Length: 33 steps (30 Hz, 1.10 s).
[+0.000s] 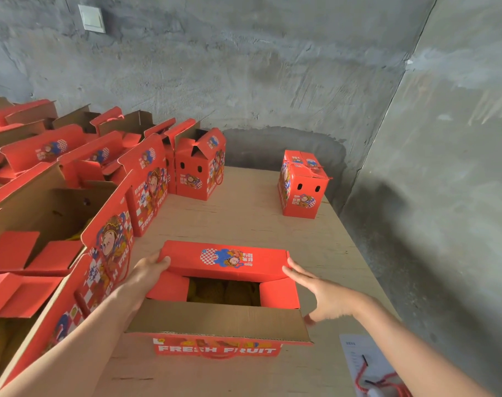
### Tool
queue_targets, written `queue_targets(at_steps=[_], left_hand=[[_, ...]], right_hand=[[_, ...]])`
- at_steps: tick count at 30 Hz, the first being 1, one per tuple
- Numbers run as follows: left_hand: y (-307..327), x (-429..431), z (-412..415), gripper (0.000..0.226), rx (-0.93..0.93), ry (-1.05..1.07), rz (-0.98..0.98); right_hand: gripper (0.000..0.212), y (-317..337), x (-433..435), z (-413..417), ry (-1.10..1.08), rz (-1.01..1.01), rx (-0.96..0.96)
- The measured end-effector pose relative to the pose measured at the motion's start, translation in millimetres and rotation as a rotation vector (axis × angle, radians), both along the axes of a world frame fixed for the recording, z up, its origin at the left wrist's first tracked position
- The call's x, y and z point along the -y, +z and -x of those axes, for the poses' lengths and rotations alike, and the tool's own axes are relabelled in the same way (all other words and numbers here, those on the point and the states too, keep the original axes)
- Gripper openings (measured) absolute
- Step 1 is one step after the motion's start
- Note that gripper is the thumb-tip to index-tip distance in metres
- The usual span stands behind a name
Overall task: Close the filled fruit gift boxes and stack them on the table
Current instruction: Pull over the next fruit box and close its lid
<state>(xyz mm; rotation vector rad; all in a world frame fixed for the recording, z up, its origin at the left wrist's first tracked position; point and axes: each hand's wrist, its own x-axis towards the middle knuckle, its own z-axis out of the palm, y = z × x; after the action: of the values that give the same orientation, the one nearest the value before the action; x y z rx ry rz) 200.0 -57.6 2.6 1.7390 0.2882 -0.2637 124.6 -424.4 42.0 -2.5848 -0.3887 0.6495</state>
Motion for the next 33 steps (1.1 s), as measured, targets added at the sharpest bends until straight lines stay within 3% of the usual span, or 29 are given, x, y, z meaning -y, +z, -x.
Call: queue_targets(at_steps=[5,8,12,14,16,20,25,33], left_hand=[[4,-2,6,0.041,0.063,0.077,0.034],[2,-6,11,0.034,0.064,0.186,0.218],[0,0,23,0.020,0.065,0.260,0.385],[-3,4,32,0.024,0.101,0.292,0.449],[-10,6,36,0.029,0.205,0.237,0.412],[-10,12,37,0.031,0.510,0.086,0.031],[-12,13,40,0.017,0.556,0.054,-0.171],[-12,14,42,0.017,0.574,0.043,-0.251]], right_hand=[[0.104,1,3,-9,0.002,-0.050,-0.029],[0.101,-2,4,-10,-0.064,-0.128,-0.049],[0.072,-6,2,-9,-0.254,-0.376,-0.093],[0.059,-13,-7,-5,-0.372,-0.442,0.012],[0.048,-23,-18,0,-0.446,-0.450,0.180],[0.045,-36,-38,7,-0.465,-0.533,0.350],[0.023,-47,-54,6,-0.571,-0.494,0.580],[0.019,-42,-60,1,-0.674,-0.549,0.602]])
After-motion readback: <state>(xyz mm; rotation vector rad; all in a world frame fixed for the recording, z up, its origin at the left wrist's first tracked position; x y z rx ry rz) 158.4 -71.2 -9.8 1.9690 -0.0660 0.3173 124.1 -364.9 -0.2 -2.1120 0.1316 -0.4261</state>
